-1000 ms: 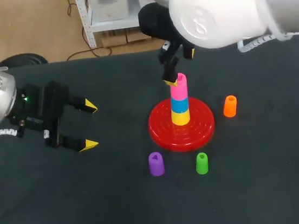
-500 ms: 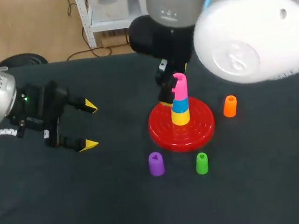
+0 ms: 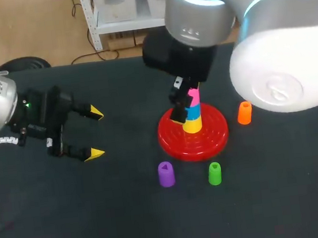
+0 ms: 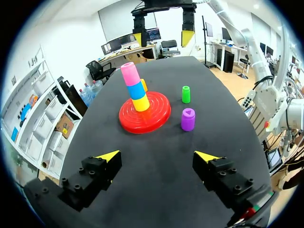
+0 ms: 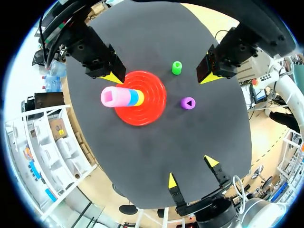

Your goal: Pick up and stack the cylinders on the red base in this order: pink,purple,orange,green

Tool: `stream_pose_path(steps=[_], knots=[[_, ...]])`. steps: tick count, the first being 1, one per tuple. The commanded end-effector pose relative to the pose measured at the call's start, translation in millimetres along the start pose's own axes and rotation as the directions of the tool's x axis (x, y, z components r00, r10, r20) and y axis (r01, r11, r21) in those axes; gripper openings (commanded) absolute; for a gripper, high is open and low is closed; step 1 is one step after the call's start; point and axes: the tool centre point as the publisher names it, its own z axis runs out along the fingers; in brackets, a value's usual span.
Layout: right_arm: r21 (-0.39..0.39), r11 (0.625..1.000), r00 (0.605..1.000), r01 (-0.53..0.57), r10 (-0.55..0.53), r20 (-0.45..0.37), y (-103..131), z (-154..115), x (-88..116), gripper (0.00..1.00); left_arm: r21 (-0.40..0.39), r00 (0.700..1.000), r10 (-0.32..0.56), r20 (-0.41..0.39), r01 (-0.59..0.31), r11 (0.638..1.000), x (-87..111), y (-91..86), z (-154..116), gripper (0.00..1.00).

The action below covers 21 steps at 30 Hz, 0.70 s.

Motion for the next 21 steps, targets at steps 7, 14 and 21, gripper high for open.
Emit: stream_pose_path(steps=[7,14,21], knots=[[-0.011,0.995,0.995,0.097,-0.097,-0.005,29,2,-8,1.0,0.001,1.0,0.002,0.002,-0.002,1.0,1.2,0.7,0,1.0],[-0.098,0.976,0.98,0.197,-0.198,-0.009,63,25,-18,1.0,0.001,1.0,0.002,0.002,-0.002,1.0,1.2,0.7,0,1.0],[-0.139,0.964,0.972,0.225,-0.232,-0.031,75,59,-19,1.0,0.001,1.0,0.002,0.002,-0.002,1.0,1.2,0.7,0,1.0]])
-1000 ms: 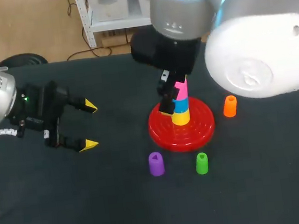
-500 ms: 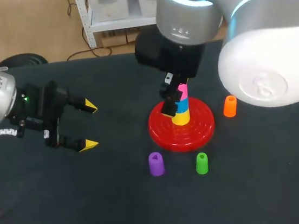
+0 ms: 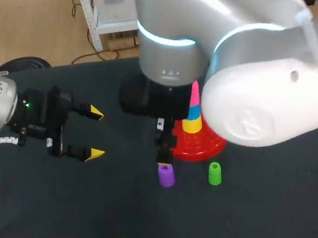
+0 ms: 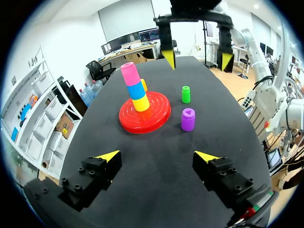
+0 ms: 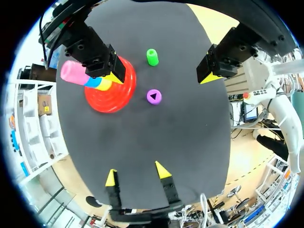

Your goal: Pick up and stack the cylinders on the red base in this order: pink,purple,orange,green

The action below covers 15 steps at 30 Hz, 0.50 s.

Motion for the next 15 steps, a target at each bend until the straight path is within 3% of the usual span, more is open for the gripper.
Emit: stream_pose_path(steps=[1,7,15], knots=[[-0.005,1.0,1.0,0.014,-0.015,-0.008,-5,20,-8,1.0,0.001,1.0,0.002,0.002,-0.002,1.0,1.2,0.7,0,1.0],[0.009,1.0,1.0,0.022,-0.022,0.0,-11,41,-1,1.0,0.001,1.0,0.002,0.002,-0.002,1.0,1.2,0.7,0,1.0],[-0.038,0.999,1.0,0.01,-0.011,-0.025,-11,59,5,1.0,0.001,1.0,0.002,0.002,-0.002,1.0,1.2,0.7,0,1.0]])
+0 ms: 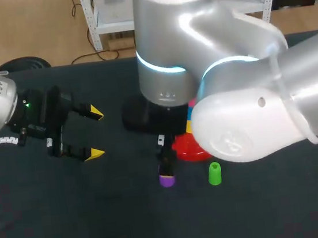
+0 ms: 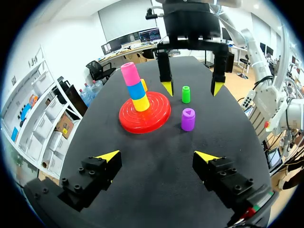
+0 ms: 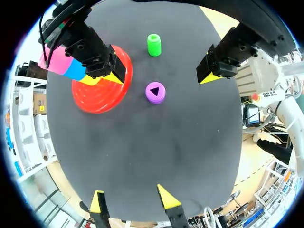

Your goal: Pick up and stack the cylinders on the red base in this order: pink,purple,orange,green

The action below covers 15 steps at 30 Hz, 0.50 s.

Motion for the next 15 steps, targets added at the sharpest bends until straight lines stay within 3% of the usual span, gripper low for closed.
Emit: stream_pose_path(steps=[1,15], knots=[[-0.021,1.0,1.0,0.002,-0.002,0.004,-3,7,-1,1.0,0.001,1.0,0.002,0.002,-0.002,1.0,1.2,0.7,0,1.0],[-0.059,0.998,1.0,0.027,-0.027,0.002,-1,26,-4,1.0,0.001,1.0,0.002,0.002,-0.002,1.0,1.2,0.7,0,1.0]])
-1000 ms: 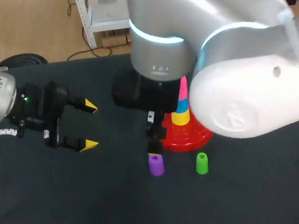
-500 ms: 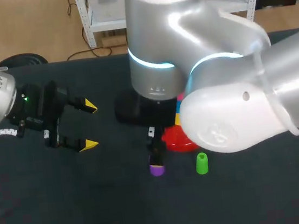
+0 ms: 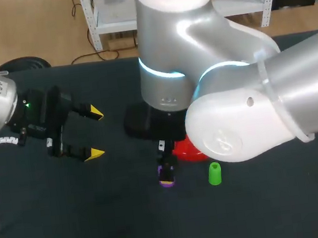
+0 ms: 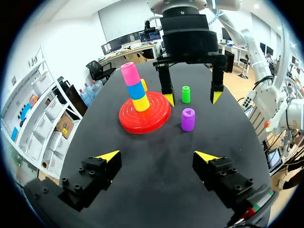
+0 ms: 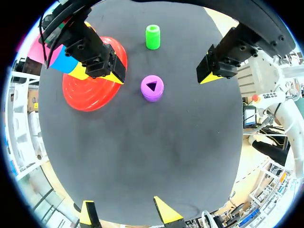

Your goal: Pick up and stack the cylinders on the red base in this order: pink,purple,orange,green

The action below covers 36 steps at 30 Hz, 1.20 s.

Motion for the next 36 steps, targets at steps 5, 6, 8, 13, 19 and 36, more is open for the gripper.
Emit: stream_pose_path(steps=[5,6,8,13,19,36], knots=[[-0.023,0.999,1.0,0.022,-0.022,-0.007,0,7,-5,1.0,0.001,1.0,0.002,0.002,-0.002,1.0,1.2,0.7,0,1.0],[-0.025,0.999,1.0,0.027,-0.027,-0.008,1,8,-6,1.0,0.001,1.0,0.002,0.002,-0.002,1.0,1.2,0.7,0,1.0],[-0.031,0.999,0.999,0.031,-0.031,-0.012,1,11,-6,1.0,0.001,1.0,0.002,0.002,-0.002,1.0,1.2,0.7,0,1.0],[-0.037,0.999,0.999,0.035,-0.036,-0.024,1,17,-7,1.0,0.001,1.0,0.002,0.002,-0.002,1.0,1.2,0.7,0,1.0],[-0.028,0.999,0.999,0.039,-0.039,-0.023,-2,22,-6,1.0,0.001,1.0,0.002,0.002,-0.002,1.0,1.2,0.7,0,1.0],[-0.018,0.998,0.997,0.063,-0.063,-0.035,-8,33,-2,1.0,0.001,1.0,0.002,0.002,-0.002,1.0,1.2,0.7,0,1.0]])
